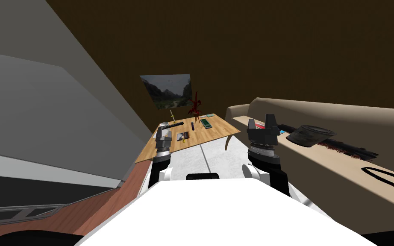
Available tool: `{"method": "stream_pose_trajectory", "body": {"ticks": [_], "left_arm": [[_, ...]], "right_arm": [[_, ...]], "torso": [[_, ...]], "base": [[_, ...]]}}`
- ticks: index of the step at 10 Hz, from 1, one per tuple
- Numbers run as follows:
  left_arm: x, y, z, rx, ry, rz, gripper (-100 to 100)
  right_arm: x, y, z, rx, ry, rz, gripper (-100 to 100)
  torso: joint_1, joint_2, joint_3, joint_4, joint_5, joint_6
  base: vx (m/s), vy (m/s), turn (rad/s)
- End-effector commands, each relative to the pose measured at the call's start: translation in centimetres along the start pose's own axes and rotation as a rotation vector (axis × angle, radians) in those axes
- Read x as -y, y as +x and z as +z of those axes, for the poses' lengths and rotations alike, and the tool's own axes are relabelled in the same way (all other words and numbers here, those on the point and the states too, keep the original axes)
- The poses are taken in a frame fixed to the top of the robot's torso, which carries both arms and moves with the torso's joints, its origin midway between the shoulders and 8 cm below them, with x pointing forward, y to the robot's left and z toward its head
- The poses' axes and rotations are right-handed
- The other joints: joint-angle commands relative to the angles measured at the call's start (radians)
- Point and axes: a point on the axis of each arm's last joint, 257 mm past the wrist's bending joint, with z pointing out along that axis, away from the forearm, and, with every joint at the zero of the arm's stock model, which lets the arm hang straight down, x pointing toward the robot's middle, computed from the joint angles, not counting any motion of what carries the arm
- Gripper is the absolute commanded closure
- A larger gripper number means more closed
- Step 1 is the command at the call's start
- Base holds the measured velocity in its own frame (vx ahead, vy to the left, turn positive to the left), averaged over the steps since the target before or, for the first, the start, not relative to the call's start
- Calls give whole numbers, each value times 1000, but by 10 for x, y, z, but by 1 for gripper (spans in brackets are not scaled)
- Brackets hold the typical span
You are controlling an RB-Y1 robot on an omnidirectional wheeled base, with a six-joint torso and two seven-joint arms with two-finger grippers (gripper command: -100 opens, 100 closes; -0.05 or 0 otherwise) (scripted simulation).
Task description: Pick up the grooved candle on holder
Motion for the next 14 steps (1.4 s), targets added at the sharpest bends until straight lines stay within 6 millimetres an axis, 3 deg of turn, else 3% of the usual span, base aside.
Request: {"method": "stream_pose_trajectory", "body": {"ticks": [1,7,12,13,14], "left_arm": [[-10,1,-2,-30,-27,22,-100],[-63,-5,-8,-94,-164,99,-100],[-128,-26,-20,-100,-332,170,-100],[-128,-26,-20,-100,-332,170,-100],[-142,-32,-23,-97,-370,185,-100]], "right_arm": [[0,0,0,0,0,0,0],[0,0,0,0,0,0,0],[0,0,0,0,0,0,0],[0,0,0,0,0,0,0],[0,0,0,0,0,0,0]], "torso": [[0,0,0,0,0,0],[-2,-2,-1,-1,-1,0],[-3,-4,-2,-1,-1,0],[-3,-4,-2,-1,-1,0],[-2,-3,-2,-1,-1,0]], "base": [[10,-8,-3],[31,-37,-7],[51,-54,-10],[37,-29,-1],[30,-36,-9]]}}
